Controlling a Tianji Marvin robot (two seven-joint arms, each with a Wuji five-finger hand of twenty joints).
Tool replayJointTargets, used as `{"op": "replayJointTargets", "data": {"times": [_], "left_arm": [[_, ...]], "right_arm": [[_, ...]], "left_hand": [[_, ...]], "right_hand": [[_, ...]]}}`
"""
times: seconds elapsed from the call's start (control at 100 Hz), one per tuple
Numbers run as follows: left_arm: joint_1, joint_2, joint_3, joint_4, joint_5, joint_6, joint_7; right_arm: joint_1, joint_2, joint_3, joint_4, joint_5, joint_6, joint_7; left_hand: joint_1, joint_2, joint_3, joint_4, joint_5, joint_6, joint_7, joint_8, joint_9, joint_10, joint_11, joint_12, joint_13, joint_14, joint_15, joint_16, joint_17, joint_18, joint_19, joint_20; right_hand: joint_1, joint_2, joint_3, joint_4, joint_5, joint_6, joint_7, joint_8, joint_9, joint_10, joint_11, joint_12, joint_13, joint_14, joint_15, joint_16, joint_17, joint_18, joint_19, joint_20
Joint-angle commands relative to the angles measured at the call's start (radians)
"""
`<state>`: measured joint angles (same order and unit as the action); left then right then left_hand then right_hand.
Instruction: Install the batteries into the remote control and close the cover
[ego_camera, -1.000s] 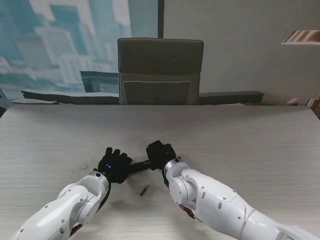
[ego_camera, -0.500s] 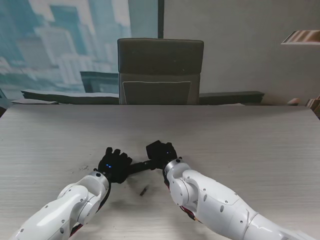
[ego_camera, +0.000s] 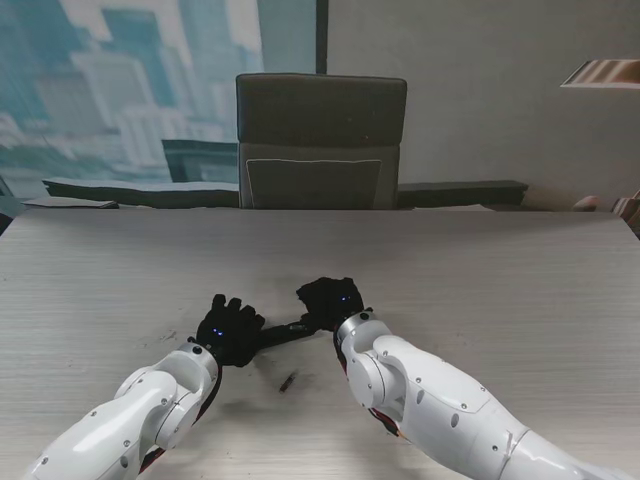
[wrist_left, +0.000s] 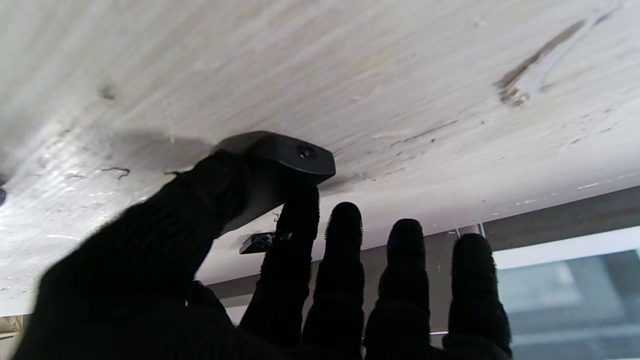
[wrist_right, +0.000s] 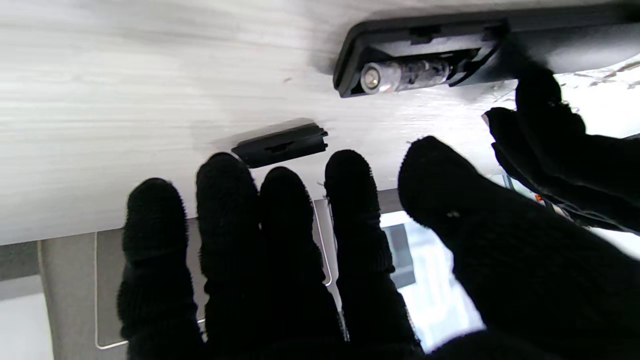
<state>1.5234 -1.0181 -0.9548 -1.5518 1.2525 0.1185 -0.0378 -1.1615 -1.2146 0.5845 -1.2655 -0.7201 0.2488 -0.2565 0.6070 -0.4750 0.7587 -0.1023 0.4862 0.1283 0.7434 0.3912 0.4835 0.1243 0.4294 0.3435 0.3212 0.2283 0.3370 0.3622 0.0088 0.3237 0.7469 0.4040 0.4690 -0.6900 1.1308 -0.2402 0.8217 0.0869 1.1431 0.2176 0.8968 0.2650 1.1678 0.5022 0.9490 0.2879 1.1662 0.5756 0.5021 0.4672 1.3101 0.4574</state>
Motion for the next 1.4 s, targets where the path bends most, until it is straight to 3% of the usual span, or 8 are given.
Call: {"op": "replayJointTargets", "data": {"times": [0.0,0.12,0.32,0.41,0.55,0.82,1.13,1.39], "left_arm": [[0.015,0.001,0.008,0.015,0.003,0.002,-0.013],[0.019,0.001,0.006,0.012,0.014,0.000,0.000],[0.024,0.001,0.001,0.011,0.028,0.001,0.027],[0.027,0.000,-0.001,0.012,0.032,0.002,0.041],[0.027,0.000,0.000,0.016,0.036,0.002,0.055],[0.027,0.001,0.002,0.017,0.041,-0.001,0.059],[0.027,0.001,0.003,0.014,0.042,-0.001,0.053],[0.029,0.001,0.001,0.013,0.044,0.000,0.051]], "right_arm": [[-0.007,0.005,0.003,-0.015,0.003,0.010,0.025],[-0.006,0.007,0.002,-0.021,0.013,0.030,0.049],[0.002,0.003,-0.008,-0.020,0.043,0.052,0.080],[0.009,0.000,-0.015,-0.018,0.058,0.062,0.093],[0.024,-0.001,-0.027,-0.017,0.076,0.082,0.123],[0.048,-0.012,-0.051,0.001,0.114,0.095,0.150],[0.068,-0.019,-0.077,0.015,0.130,0.117,0.172],[0.075,-0.025,-0.088,0.028,0.145,0.112,0.175]], "left_hand": [[-0.039,0.035,0.029,0.028,0.083,-0.115,0.024,0.005,0.011,0.002,0.007,-0.004,-0.006,0.014,-0.007,-0.003,-0.008,0.007,-0.001,-0.024],[-0.095,0.042,0.072,0.058,0.076,-0.096,-0.028,0.010,0.010,0.003,0.007,-0.004,-0.004,0.016,-0.007,-0.002,-0.008,0.008,-0.002,-0.024],[-0.109,0.012,0.080,0.052,0.058,-0.085,-0.087,0.001,0.007,0.001,0.006,-0.004,-0.003,0.015,-0.008,-0.001,-0.008,0.008,-0.002,-0.024],[-0.105,0.010,0.085,0.051,0.059,-0.086,-0.097,-0.001,0.008,0.002,0.007,-0.004,-0.003,0.014,-0.008,-0.001,-0.008,0.008,-0.002,-0.024],[-0.104,0.016,0.091,0.052,0.061,-0.087,-0.102,0.001,0.008,0.000,0.008,-0.003,-0.002,0.015,-0.007,0.000,-0.008,0.008,-0.001,-0.024],[-0.097,0.029,0.098,0.056,0.070,-0.091,-0.096,0.009,0.009,0.000,0.009,-0.003,-0.002,0.014,-0.006,-0.001,-0.008,0.009,-0.002,-0.024],[-0.092,0.040,0.092,0.058,0.074,-0.089,-0.091,0.014,0.009,0.002,0.010,-0.003,-0.002,0.014,-0.005,-0.001,-0.008,0.009,-0.001,-0.024],[-0.090,0.046,0.089,0.059,0.076,-0.093,-0.091,0.016,0.010,0.001,0.009,-0.003,-0.003,0.014,-0.005,-0.001,-0.008,0.008,-0.001,-0.024]], "right_hand": [[-0.019,0.037,-0.015,-0.023,0.044,-0.005,0.034,0.006,0.043,0.028,0.008,0.019,0.044,0.025,0.032,-0.013,0.029,0.050,0.049,0.021],[-0.039,0.063,-0.025,-0.007,0.094,0.007,0.008,0.038,0.081,0.039,0.000,0.035,0.078,0.040,0.056,-0.030,0.055,0.068,0.070,0.029],[-0.085,0.113,-0.026,0.047,0.195,0.056,-0.042,0.080,0.164,0.066,-0.003,0.046,0.160,0.069,0.089,-0.047,0.127,0.110,0.114,0.046],[-0.121,0.158,-0.034,0.122,0.271,0.065,-0.105,0.243,0.227,0.074,-0.001,0.061,0.230,0.078,0.134,-0.085,0.195,0.136,0.157,0.054],[-0.135,0.186,-0.044,0.126,0.315,0.069,-0.105,0.268,0.276,0.089,0.012,0.072,0.290,0.087,0.175,-0.083,0.261,0.159,0.208,0.070],[-0.071,0.188,-0.009,0.140,0.350,0.096,-0.139,0.260,0.313,0.108,-0.005,0.075,0.334,0.100,0.182,-0.109,0.305,0.188,0.221,0.069],[-0.024,0.122,0.025,0.085,0.354,0.088,-0.081,0.122,0.341,0.105,-0.013,0.082,0.338,0.096,0.211,-0.110,0.331,0.193,0.234,0.052],[-0.008,0.084,0.034,0.071,0.345,0.084,-0.071,0.102,0.337,0.100,-0.013,0.082,0.338,0.092,0.209,-0.109,0.330,0.191,0.235,0.049]]}}
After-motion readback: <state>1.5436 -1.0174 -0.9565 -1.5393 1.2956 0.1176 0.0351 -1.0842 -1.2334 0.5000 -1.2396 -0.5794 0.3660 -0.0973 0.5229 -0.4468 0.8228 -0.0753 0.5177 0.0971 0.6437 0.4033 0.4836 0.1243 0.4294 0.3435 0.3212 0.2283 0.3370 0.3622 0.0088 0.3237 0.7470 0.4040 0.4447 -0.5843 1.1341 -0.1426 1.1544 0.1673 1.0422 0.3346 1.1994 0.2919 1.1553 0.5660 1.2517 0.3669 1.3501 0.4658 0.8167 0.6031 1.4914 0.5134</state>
